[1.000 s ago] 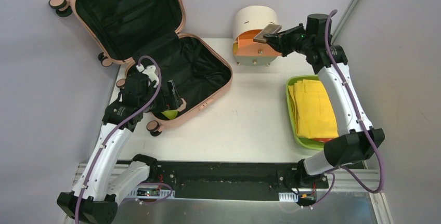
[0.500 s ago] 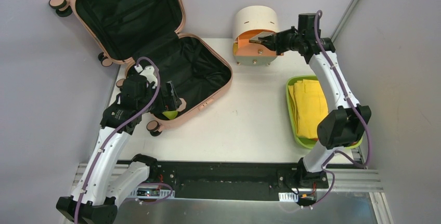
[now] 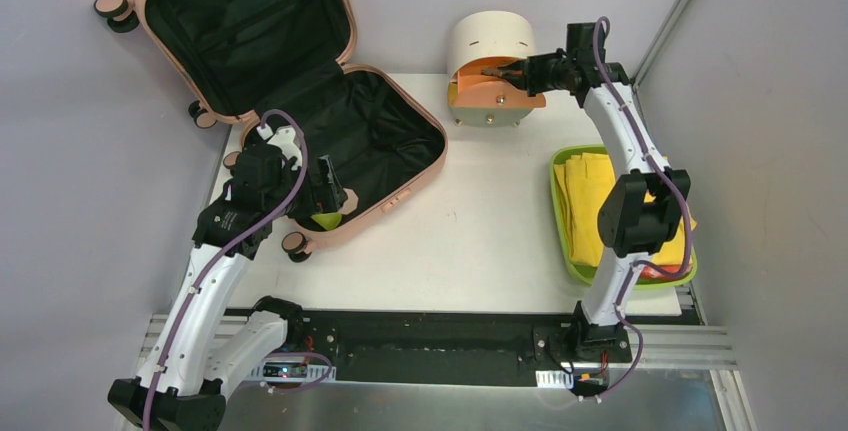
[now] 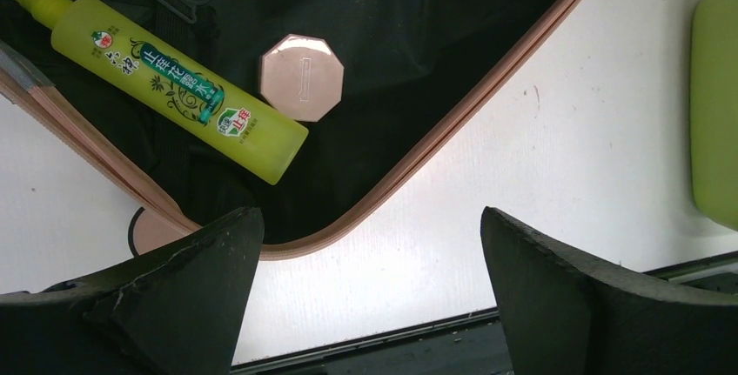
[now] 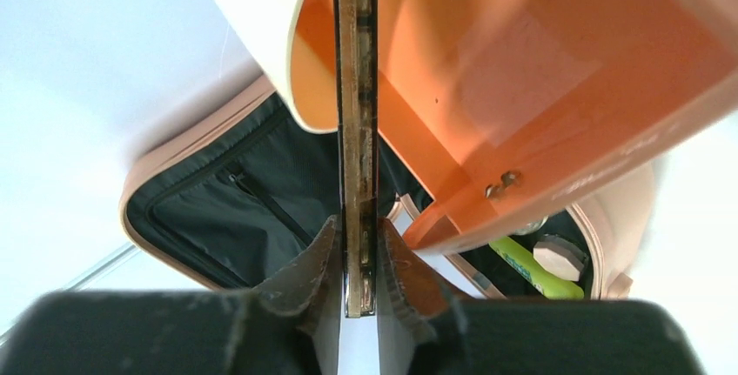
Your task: Open, take out, and arrange the luggage
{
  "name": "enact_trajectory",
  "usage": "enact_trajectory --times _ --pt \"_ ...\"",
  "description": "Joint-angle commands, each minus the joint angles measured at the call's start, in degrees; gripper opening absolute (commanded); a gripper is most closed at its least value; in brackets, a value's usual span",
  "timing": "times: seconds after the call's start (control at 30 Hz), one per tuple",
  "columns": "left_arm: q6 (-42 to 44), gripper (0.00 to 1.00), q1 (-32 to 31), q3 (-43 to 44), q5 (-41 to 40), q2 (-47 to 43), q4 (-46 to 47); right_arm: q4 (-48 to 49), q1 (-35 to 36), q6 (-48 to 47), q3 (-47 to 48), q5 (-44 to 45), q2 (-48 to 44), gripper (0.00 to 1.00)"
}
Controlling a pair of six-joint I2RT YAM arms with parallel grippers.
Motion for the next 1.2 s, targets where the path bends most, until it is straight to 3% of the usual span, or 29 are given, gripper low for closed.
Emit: enact_trajectory --times 0.0,0.13,0.33,0.7,0.93,1.17 --pt "1.1 0.99 -0.3 0.0 -1.5 -1.4 0.3 0.3 -1.0 4.2 3.5 -1.5 1.4 0.20" --pt "1.2 0.99 -0.3 0.0 -1.6 -1.4 0.2 -0.8 -1.2 3.6 3.9 -1.1 1.4 0.34" --pt "1.9 0.99 -0.3 0.4 -0.7 -1.6 0.1 -4.5 -1.7 -0.2 5.8 -0.5 -1.2 0.42" --pt "2.8 0.99 -0.3 -0.5 -0.3 -3.5 -0.1 -12.4 -1.8 -8.5 4.6 4.3 -7.7 0.41" --pt "2.1 0.99 -0.3 -1.2 -0.4 -5.2 -0.3 -13.1 -1.7 -9.9 5.3 5.0 -7.4 0.33" --pt "2.0 0.99 -0.3 -1.3 -0.2 -5.8 -0.4 -15.7 -1.0 -13.8 7.7 6.6 -6.4 0.32"
